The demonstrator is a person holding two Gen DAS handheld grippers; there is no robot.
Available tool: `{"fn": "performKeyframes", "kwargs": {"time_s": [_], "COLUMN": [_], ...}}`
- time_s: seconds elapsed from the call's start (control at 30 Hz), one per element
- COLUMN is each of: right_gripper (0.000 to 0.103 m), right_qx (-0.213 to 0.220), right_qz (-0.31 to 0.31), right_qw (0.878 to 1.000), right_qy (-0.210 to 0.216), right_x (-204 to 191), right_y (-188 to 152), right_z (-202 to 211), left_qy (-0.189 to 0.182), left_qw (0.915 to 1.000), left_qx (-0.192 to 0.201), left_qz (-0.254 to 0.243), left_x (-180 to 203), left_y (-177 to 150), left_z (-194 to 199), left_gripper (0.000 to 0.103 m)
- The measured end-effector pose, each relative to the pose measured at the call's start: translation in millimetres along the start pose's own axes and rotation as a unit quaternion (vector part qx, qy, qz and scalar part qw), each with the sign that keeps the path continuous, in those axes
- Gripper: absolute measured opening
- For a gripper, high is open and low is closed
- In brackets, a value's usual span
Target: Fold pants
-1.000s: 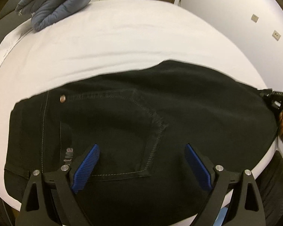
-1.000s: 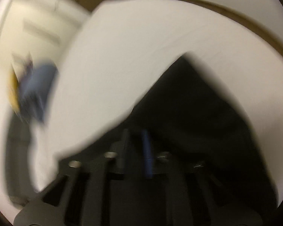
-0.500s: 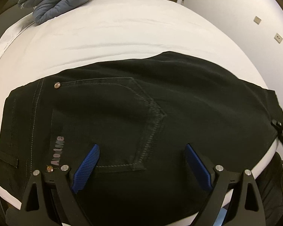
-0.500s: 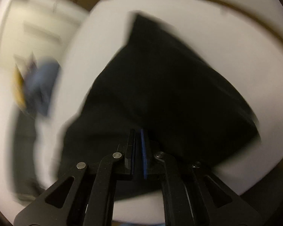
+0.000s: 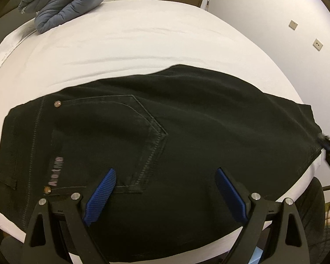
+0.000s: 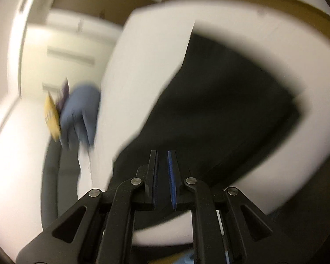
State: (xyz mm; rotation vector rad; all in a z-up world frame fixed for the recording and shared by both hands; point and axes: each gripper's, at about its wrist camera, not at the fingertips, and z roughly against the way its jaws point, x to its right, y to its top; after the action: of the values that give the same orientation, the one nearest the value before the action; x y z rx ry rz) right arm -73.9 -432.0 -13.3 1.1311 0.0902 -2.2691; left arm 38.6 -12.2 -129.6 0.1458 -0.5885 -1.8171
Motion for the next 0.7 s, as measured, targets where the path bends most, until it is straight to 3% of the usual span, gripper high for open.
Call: {"fn": "performKeyframes", "kwargs": {"time_s": [0.03, 0.07, 0.1, 0.13, 0.17, 0.23, 0.3, 0.33, 0.4, 0.47, 0.6, 0.7], "right_gripper": [0.01, 0.01, 0.0, 0.0, 0.0, 0.0, 0.0, 0.0, 0.006, 0.006, 0.006, 0.006], "right_qx": [-0.012, -0.026, -0.028, -0.027, -0.024, -0.01, 0.008, 0.02, 0.026, 0.031, -0.051, -0.102], "right_qz": [-0.006, -0.026, -0.051, -0.068, -0.07, -0.032, -0.003, 0.002, -0.015, 0.013, 0.068, 0.074], "right_qw": [1.0, 0.998, 0.997, 0.997, 0.996, 0.995, 0.979, 0.974, 0.981, 0.99, 0.995, 0.991], "right_qy": [-0.012, -0.06, -0.048, -0.03, -0.042, -0.094, -0.202, -0.224, -0.192, -0.137, -0.042, -0.034], "right_x": [4.8, 19.8, 36.9, 44.1, 47.8, 41.1, 35.5, 36.1, 28.3, 0.7, -58.8, -63.4], "right_y": [0.1, -2.4, -16.7, -34.1, -38.3, -45.9, -50.5, -47.8, -52.1, -55.8, -68.4, -90.3], "right_z": [-11.3, -24.3, -26.3, -29.0, -20.3, -2.8, 16.8, 26.1, 36.6, 31.3, -45.0, -92.3], "left_qy": [-0.001, -0.001, 0.0, 0.001, 0.001, 0.003, 0.006, 0.004, 0.002, -0.014, -0.034, -0.047], "left_qw": [1.0, 0.9999, 0.9995, 0.9993, 0.9993, 0.9987, 0.998, 0.9978, 0.9979, 0.9988, 0.9993, 0.9988], "left_qx": [-0.004, -0.016, -0.032, -0.038, -0.038, -0.046, -0.052, -0.053, -0.053, -0.039, 0.006, 0.014], "left_qz": [0.0, 0.002, 0.005, 0.002, -0.004, -0.02, -0.035, -0.039, -0.037, -0.027, -0.012, -0.001], "left_x": [-0.5, 1.2, 0.4, 0.5, 1.3, 3.1, 2.7, 2.0, 0.5, -0.9, 5.6, 9.3], "left_y": [-0.9, -1.2, -4.0, -7.3, -9.6, -15.7, -22.5, -25.2, -26.6, -25.4, -9.3, -1.5], "left_z": [-0.8, -7.6, -13.7, -15.4, -14.2, -13.0, -11.0, -9.4, -5.6, 3.9, 17.1, 11.1], "left_gripper": [0.093, 0.093, 0.093, 0.093, 0.093, 0.093, 0.093, 0.093, 0.093, 0.093, 0.093, 0.093]}}
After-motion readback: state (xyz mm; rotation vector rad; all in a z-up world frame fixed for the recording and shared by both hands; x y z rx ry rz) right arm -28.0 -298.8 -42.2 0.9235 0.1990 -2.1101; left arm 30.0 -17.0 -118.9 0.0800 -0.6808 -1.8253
